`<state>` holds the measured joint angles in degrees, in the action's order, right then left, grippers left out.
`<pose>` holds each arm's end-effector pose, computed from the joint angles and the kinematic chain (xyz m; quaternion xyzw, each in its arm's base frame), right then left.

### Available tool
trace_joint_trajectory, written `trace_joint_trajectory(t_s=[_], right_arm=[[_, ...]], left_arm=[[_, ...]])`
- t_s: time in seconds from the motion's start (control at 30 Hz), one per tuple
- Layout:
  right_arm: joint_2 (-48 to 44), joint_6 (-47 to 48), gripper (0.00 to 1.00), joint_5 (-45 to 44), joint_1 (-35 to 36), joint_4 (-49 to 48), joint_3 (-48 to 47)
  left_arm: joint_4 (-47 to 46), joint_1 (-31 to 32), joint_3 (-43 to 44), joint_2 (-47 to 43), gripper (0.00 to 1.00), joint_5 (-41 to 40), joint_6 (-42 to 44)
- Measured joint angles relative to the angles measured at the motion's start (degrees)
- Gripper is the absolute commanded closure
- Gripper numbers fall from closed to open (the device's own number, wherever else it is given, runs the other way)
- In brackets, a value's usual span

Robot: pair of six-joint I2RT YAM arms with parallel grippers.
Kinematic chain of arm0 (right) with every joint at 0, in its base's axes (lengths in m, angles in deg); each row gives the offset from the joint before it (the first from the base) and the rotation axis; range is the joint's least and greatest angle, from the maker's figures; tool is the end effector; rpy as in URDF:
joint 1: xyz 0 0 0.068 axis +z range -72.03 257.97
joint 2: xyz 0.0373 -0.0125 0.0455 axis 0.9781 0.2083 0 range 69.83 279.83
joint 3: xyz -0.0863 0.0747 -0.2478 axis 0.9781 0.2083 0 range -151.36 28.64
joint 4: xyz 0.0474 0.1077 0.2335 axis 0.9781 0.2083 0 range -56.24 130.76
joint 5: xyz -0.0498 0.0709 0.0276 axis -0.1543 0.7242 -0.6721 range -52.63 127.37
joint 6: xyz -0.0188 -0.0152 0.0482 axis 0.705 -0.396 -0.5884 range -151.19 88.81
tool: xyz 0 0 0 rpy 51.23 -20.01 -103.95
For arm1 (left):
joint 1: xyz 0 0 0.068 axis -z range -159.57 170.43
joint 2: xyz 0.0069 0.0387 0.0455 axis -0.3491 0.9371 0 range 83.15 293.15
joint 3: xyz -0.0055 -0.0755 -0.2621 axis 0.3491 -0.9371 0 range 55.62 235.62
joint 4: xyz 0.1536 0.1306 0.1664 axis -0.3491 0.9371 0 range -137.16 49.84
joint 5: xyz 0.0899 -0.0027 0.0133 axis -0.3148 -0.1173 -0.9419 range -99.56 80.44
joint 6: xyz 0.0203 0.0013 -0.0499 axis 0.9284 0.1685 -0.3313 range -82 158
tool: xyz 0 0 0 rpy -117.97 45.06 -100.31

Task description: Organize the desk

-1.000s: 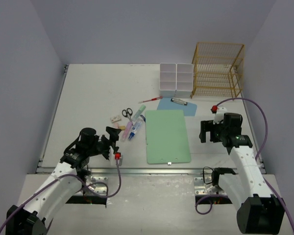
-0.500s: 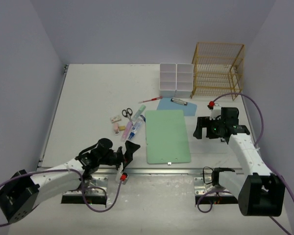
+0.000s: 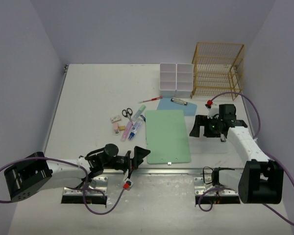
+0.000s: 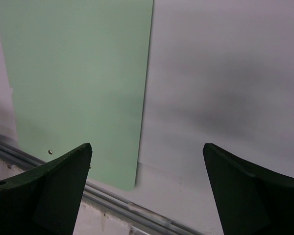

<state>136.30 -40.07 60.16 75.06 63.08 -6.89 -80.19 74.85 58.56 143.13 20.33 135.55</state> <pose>0.2090 0.0031 0.1883 0.0470 0.9477 0.2037 0.2413 0.0829 -0.1465 0.1265 0.8202 0.0600 -0.0078 0.5688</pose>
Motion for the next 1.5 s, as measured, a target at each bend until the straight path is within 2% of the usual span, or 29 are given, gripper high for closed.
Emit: trace_joint_trajectory(t_s=[0.23,0.73,0.87,1.2,1.5], right_arm=[[2.27,-0.44,0.04,1.32,0.0,0.53,-0.73],[3.53,-0.62,0.03,1.95,0.0,1.83,-2.51],[3.96,-0.62,0.03,2.02,0.0,2.43,-3.04],[4.67,-0.63,0.03,2.14,0.0,2.93,-3.98],[5.96,-0.83,0.03,2.38,0.0,4.31,-5.9]], left_arm=[[-3.95,1.87,0.0,2.92,0.06,0.09,0.62],[-5.3,1.94,0.0,12.97,0.07,3.11,1.58],[-8.93,1.94,0.1,16.34,0.09,3.88,1.68],[-17.01,1.94,1.36,24.6,0.18,4.97,1.69],[-21.69,1.96,6.55,33.33,0.26,3.9,-0.8]])
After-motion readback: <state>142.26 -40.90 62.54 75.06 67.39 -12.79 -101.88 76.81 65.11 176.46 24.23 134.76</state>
